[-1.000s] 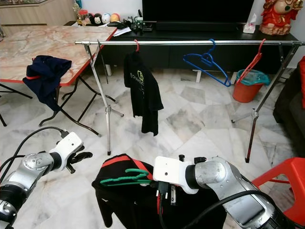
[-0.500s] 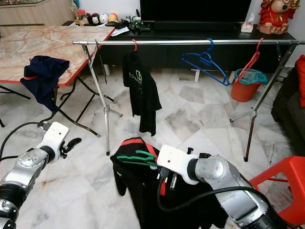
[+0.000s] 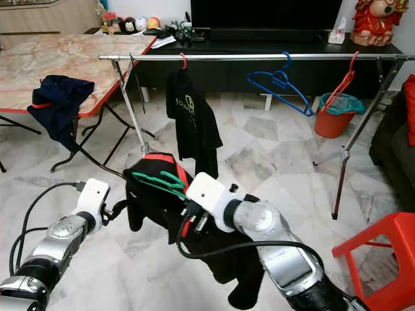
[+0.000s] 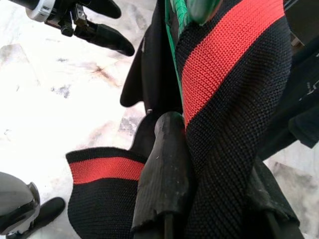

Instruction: Hang hanger

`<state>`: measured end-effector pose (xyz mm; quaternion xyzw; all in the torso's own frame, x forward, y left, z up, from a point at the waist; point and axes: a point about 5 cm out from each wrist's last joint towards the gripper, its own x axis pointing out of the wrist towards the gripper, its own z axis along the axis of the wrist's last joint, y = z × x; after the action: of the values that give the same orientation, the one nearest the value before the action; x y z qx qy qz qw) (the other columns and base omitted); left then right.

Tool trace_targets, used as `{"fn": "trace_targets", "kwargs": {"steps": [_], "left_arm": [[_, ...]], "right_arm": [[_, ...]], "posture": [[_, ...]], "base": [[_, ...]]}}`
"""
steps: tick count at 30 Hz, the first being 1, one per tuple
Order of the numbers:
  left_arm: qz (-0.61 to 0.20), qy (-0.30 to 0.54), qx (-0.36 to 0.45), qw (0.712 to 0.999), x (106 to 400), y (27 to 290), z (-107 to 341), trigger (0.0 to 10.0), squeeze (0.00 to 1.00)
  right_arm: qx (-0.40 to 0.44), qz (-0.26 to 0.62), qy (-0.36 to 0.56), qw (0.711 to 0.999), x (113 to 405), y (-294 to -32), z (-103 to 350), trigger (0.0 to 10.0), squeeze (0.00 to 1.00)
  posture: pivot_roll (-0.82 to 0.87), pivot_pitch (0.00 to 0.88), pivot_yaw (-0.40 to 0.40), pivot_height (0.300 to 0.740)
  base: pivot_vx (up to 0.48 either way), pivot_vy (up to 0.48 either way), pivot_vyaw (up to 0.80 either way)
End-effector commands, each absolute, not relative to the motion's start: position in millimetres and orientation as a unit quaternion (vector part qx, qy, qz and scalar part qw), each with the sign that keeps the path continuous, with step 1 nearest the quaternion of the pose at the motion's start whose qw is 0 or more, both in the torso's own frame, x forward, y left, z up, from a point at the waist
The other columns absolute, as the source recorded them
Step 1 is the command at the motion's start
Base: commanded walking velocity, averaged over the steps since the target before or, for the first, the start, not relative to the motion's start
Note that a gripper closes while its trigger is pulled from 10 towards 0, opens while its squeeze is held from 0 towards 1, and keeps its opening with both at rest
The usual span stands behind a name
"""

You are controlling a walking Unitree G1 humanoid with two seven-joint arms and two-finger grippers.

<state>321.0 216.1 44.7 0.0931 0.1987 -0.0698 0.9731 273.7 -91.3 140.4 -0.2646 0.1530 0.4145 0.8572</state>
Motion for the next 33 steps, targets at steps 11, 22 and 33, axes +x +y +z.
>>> {"fn": "trace_targets", "kwargs": {"steps": [11,22,33], "left_arm": [[0.019,0.177,-0.01,0.984,328,217,47,10.0,1.0],[-0.014,0.203,-0.049,0.978,327,215,41,10.0,0.0],[-0.11,0.265,0.04,0.957,305,223,20,10.0,0.0]], "right_arm": [[-0.267,0.441,0.131,0.847,267,-79,153,10.0,0.0],[-0.27,0.456,0.132,0.838,263,-77,154,10.0,0.0],[-0.28,0.45,0.137,0.837,264,-79,152,10.0,0.0]], "posture": [[-0.2,0.0,0.053,0.74],[-0.21,0.0,0.054,0.74],[-0.2,0.0,0.058,0.74]], "base": [[0.0,0.0,0.0],[0.0,0.0,0.0],[0.0,0.0,0.0]]}}
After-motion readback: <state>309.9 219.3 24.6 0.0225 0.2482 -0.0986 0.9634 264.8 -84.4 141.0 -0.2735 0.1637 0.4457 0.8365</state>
